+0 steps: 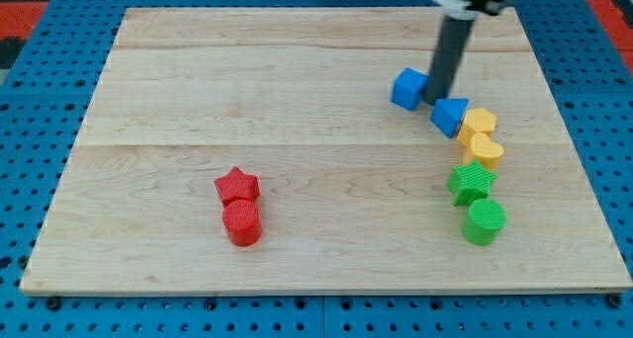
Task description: Push the blue cube towards top right
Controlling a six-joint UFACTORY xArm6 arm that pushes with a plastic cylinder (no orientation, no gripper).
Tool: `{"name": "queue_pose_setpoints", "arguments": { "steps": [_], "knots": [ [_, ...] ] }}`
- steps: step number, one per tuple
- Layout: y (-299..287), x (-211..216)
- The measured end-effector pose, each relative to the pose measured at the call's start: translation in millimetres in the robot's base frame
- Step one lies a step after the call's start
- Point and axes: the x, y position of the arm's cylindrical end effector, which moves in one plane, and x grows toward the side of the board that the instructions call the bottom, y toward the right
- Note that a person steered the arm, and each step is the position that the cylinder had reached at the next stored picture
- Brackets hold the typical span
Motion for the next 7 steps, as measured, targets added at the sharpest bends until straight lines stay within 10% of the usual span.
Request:
{"name": "queue_pose_setpoints", "arguments": {
  "steps": [2,7],
  "knots": [
    [-86,2],
    [53,-85]
  ]
}}
